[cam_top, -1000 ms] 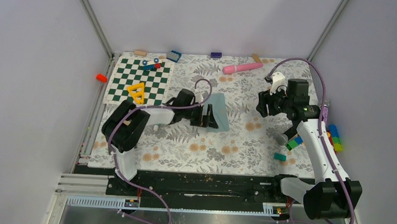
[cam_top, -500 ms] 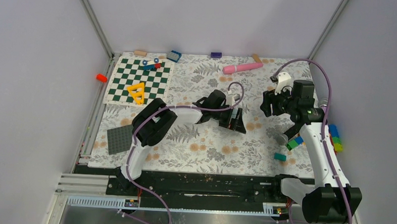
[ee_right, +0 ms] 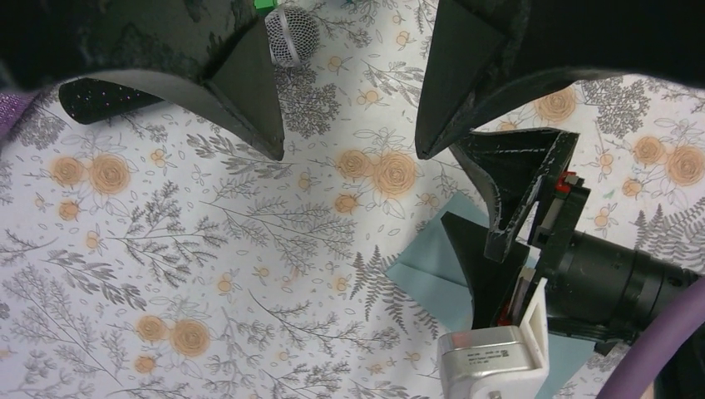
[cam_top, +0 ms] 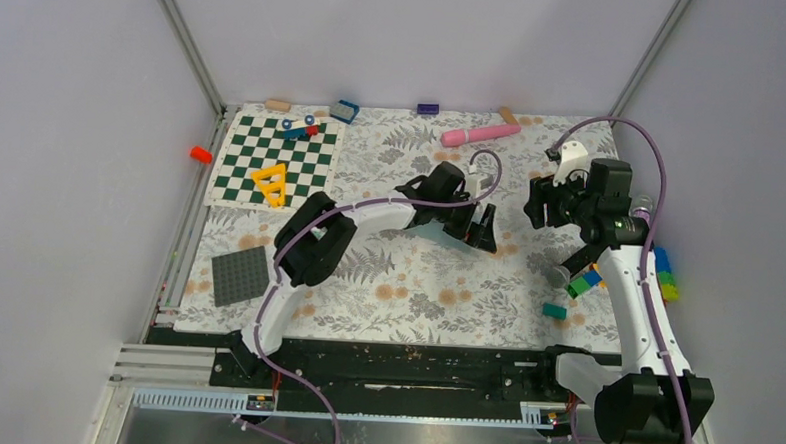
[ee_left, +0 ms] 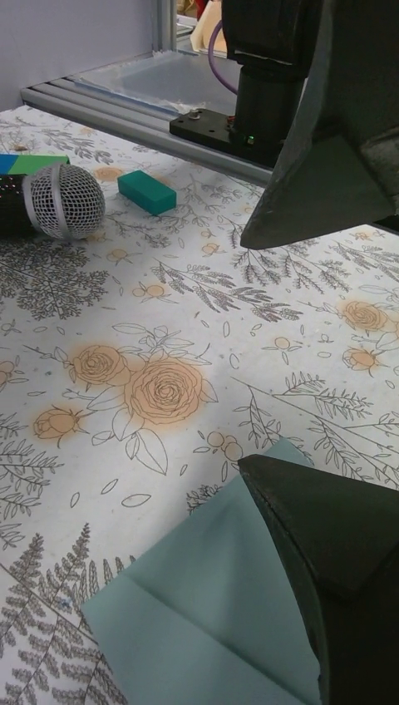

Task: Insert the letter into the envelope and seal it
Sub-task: Adjust the letter at the center of the board.

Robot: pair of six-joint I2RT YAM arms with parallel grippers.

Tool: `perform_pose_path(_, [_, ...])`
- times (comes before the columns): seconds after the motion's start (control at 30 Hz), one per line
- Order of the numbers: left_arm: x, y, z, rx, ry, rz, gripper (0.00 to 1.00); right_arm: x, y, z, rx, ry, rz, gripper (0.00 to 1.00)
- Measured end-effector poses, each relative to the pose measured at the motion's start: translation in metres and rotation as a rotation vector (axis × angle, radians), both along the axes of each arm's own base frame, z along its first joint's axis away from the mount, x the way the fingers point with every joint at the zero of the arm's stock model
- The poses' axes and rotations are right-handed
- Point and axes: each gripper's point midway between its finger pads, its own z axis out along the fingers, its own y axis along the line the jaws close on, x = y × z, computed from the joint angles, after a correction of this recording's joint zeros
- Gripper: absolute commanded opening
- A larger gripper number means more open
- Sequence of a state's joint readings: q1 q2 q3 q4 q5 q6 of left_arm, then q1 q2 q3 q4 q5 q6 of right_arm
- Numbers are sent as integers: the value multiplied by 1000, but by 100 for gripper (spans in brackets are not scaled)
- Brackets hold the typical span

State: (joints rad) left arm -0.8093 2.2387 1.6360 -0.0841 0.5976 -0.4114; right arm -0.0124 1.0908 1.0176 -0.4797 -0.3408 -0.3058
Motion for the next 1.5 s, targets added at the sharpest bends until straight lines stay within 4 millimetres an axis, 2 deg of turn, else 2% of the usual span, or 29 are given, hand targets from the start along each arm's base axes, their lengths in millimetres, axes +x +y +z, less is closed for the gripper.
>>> perform_pose_path(0.17, [-8, 3, -5, 25, 0, -38, 99, 1, -8, 0, 0, -5, -26, 66])
perform_pose_path(0.37, [-31, 31, -6, 85, -22, -98, 99, 3, -9, 2, 3, -16, -36, 66])
perform_pose_path(0.7, [-46, 31, -14, 126, -52, -161, 99, 0, -13, 14, 0, -59, -51, 69])
perform_pose_path(0.77, [-48, 30, -22, 146, -52, -168, 99, -2, -13, 17, -1, -69, -55, 71])
perform_pose_path(1.33, [6, -12, -24, 154, -169, -92, 99, -9, -18, 40, -15, -173, -80, 78])
perform_pose_path(1.5, [17, -19, -23, 160, -180, -78, 99, -8, -18, 40, -15, -179, -82, 85])
